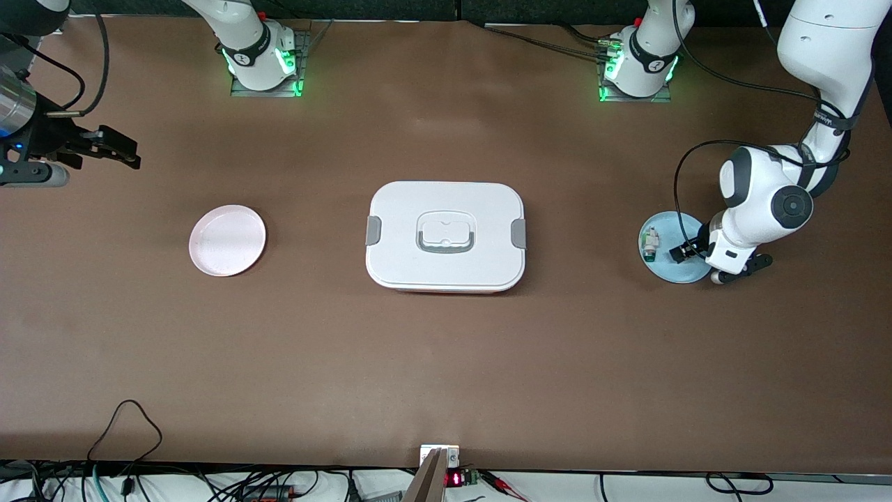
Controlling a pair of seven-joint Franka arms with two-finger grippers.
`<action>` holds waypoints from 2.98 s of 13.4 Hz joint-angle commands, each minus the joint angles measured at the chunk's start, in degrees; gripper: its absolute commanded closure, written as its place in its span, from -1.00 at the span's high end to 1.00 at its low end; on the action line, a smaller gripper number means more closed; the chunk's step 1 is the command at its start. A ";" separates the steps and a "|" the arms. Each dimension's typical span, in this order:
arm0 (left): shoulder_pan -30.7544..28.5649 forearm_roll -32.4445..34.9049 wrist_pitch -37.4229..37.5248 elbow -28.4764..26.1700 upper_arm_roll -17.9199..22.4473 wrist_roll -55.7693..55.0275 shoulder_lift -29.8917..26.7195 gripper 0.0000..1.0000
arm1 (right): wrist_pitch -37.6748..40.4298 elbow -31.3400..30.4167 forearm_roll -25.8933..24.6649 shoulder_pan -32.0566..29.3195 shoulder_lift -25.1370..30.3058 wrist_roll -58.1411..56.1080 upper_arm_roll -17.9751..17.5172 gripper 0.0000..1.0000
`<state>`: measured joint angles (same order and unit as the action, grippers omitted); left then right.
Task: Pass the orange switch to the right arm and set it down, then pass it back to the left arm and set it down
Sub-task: 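Close the left gripper on the orange switch, then lift the switch with the left gripper while the right gripper rises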
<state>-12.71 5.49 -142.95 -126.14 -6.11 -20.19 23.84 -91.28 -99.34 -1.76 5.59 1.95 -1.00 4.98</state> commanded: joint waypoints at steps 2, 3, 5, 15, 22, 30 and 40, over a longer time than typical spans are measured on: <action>-0.74 0.93 4.51 1.68 -0.22 2.01 -0.11 -0.68 | 1.10 0.20 0.62 1.09 -1.16 -0.75 0.11 1.00; -0.74 0.75 6.18 2.47 -0.31 1.91 -0.28 -0.74 | 1.37 0.11 0.62 1.18 -1.77 -0.84 0.11 1.00; -0.65 0.05 15.10 7.64 -0.65 1.91 -0.54 -0.76 | 2.07 0.11 0.79 1.62 -2.30 -0.93 0.03 1.00; 0.06 -14.53 62.24 32.61 -11.36 -19.16 -2.30 -0.76 | 0.84 2.04 23.24 3.91 -3.44 -1.11 0.90 1.00; 0.05 -33.05 74.92 38.87 -19.38 -44.28 -4.58 -0.87 | -2.22 1.96 57.52 3.12 -8.80 -1.46 1.08 1.00; 0.23 -64.25 70.99 42.65 -22.27 -60.57 -5.29 -0.89 | -8.21 1.34 80.05 6.80 -13.11 -5.05 0.29 1.00; 8.31 -77.11 47.43 42.65 -22.98 -65.93 -2.84 -0.99 | -8.56 -4.36 94.05 12.16 -12.42 -12.00 0.20 1.00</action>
<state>-4.89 -69.20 -93.34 -84.04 -29.06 -84.90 20.31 -98.98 -101.88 90.92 16.62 -11.88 -11.81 5.02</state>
